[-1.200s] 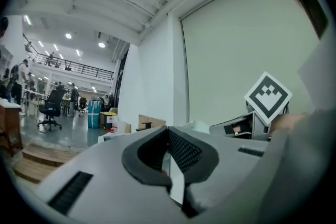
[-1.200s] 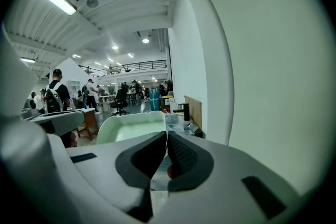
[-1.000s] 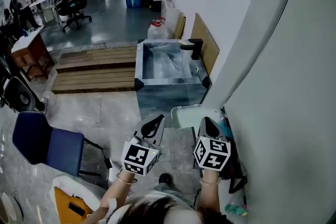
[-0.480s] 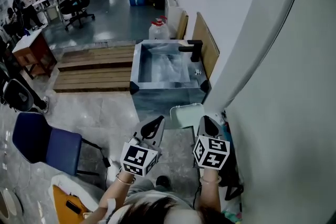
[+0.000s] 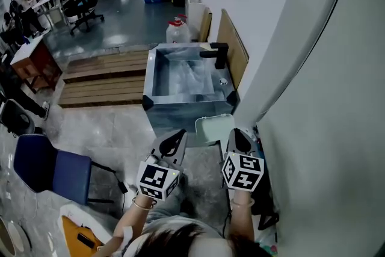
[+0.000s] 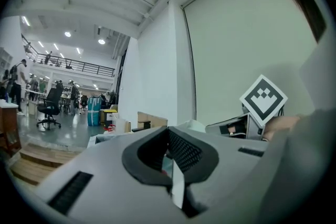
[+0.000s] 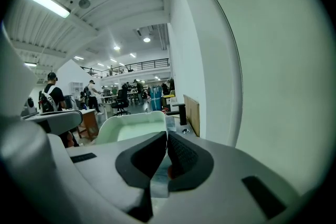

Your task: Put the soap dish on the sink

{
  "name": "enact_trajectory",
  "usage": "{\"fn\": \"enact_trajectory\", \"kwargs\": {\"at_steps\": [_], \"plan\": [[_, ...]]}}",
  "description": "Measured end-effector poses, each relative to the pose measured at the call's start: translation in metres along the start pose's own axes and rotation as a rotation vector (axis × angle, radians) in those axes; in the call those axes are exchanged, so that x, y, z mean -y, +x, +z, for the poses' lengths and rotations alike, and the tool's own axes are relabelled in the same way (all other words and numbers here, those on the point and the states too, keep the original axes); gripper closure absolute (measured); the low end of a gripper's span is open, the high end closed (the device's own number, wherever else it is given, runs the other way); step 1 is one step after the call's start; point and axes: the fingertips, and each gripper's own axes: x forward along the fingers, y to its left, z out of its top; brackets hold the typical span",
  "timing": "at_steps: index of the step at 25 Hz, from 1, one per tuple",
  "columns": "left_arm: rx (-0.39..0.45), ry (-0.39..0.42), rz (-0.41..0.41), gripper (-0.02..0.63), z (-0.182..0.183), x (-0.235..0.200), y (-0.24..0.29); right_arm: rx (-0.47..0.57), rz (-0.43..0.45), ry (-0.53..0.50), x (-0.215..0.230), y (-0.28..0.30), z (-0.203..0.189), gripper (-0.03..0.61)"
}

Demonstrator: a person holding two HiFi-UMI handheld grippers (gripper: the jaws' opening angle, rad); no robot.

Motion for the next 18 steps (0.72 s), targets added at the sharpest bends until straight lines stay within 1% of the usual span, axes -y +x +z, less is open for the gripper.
{"fn": "enact_trajectory", "kwargs": {"at_steps": [7, 11, 18], "plan": [[-0.002, -0.002, -0.029, 0.604, -0.003, -0.011, 0.034, 0.002, -0.011, 0.013, 0.01, 0.031, 0.007, 0.548], [-0.016, -0.012, -0.036, 0.604, -0.009, -0.025, 0.051, -0.01, -0.027, 0.016, 0.015, 0.053, 0.009, 0.548], [-0.024, -0.019, -0.048, 0.604, -0.008, -0.049, 0.082, -0.03, -0.048, 0.026, 0.022, 0.089, 0.016, 0.548]]}}
